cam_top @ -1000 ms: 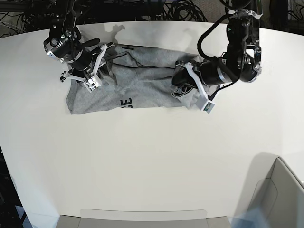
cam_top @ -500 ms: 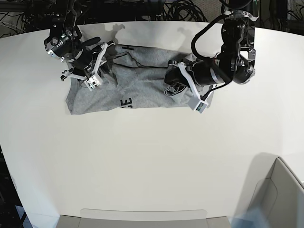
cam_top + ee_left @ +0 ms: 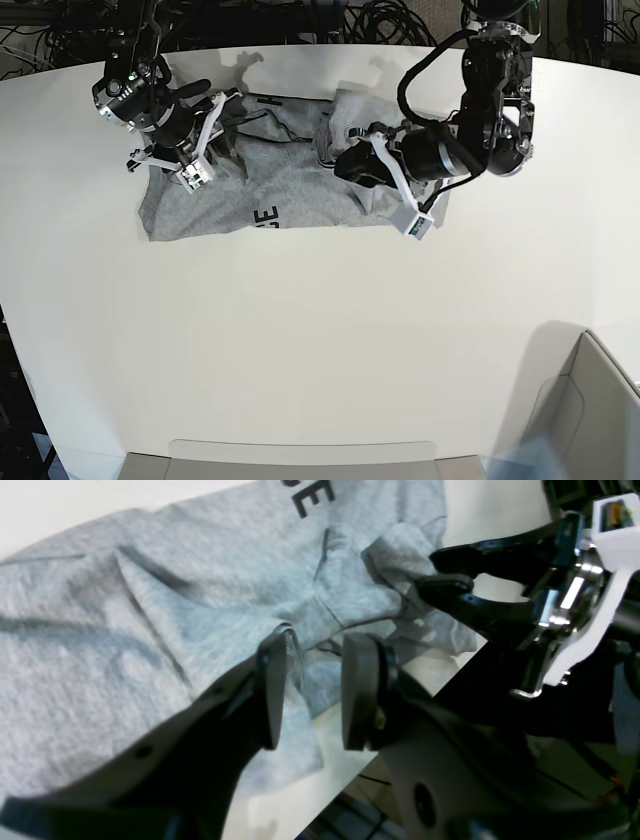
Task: Fold the T-shirt properly
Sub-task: 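Fold the shirt end with the left gripper toward the right gripper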
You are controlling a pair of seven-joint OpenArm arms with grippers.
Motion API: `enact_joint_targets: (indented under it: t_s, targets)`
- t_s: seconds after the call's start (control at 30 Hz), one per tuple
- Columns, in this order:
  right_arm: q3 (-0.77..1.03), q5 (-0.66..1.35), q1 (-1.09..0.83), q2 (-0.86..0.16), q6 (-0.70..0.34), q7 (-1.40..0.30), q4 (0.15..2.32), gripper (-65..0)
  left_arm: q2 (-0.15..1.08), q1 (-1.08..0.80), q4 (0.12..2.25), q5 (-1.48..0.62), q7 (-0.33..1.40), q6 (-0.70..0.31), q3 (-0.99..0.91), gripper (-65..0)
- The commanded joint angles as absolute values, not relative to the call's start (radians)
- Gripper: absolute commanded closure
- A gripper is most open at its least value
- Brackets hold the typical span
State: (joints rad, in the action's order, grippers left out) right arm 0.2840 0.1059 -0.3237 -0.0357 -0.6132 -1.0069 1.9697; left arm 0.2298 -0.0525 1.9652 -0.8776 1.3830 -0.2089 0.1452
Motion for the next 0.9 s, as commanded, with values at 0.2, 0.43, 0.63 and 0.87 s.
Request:
enact_joint_targets:
  t_s: [0.2,0.43,0.63,0.87]
  targets:
    - [0.283,0.119,-0.317,-0.038,-0.616,-0.993,1.983,-19.8,0.252,-0.048,1.979,-0.848,1.374,-0.200,0.073,-3.5]
    - [0.283,0.119,-0.318,-0.038,-0.616,-0.993,1.983,-19.8,0.251,-0.073,1.965,-0.582,1.374,-0.200,0.260,0.0]
    - [0.283,0.119,-0.321,-0.038,-0.616,-0.993,1.985,-19.8,0.209,-0.076,1.882,-0.470,1.369,-0.200,0.300,0.0]
    - [0.283,0.119,-0.323,-0.038,-0.616,-0.993,1.985,-19.8,0.154,-0.038,1.825,-0.472,1.360,-0.205,0.300,0.0]
